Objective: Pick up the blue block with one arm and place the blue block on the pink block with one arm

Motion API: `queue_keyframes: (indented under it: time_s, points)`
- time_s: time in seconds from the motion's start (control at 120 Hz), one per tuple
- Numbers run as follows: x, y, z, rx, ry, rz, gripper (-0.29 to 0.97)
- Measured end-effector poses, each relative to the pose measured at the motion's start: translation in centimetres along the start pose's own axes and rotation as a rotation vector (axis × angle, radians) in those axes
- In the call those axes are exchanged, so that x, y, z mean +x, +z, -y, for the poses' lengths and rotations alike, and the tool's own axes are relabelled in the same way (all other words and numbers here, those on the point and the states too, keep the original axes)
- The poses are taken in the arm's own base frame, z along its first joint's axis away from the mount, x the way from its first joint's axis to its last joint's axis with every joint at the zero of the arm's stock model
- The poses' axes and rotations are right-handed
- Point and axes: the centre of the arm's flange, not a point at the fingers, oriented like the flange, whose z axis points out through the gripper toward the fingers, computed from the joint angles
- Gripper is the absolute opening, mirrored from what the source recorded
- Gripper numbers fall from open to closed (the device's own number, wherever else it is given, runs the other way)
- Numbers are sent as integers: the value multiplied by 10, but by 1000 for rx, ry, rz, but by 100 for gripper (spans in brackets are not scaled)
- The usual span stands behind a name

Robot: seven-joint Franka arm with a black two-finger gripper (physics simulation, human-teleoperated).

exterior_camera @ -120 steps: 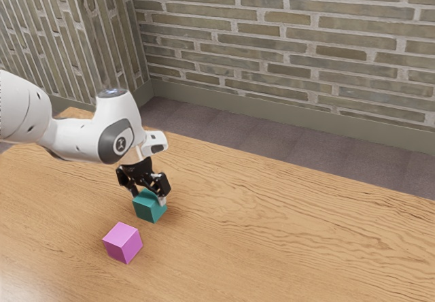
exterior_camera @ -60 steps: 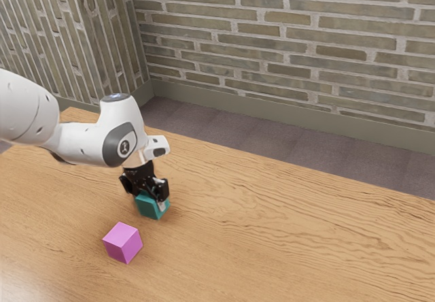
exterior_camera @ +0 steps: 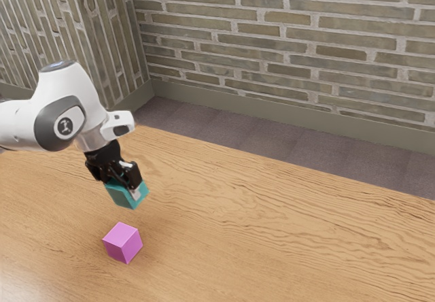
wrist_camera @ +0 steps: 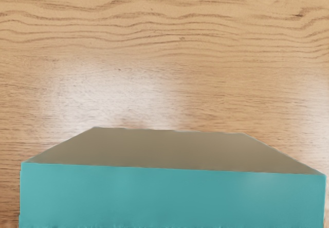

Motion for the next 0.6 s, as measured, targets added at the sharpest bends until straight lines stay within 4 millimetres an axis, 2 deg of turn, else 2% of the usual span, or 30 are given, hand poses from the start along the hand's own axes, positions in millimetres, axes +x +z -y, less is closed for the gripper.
queue_keyframes:
  time_s: [0.05,0.125,0.208,0.333,0.45,0.6]
  points:
    - [-14,7,2,-4,-5,29,39]
    - [-23,17,7,10,-4,49,39]
    - [-23,29,14,28,-6,49,38]
    - [-21,39,38,37,-46,42,38]
    - [-27,34,37,35,-37,36,38]
    - [-39,45,37,33,-35,75,38]
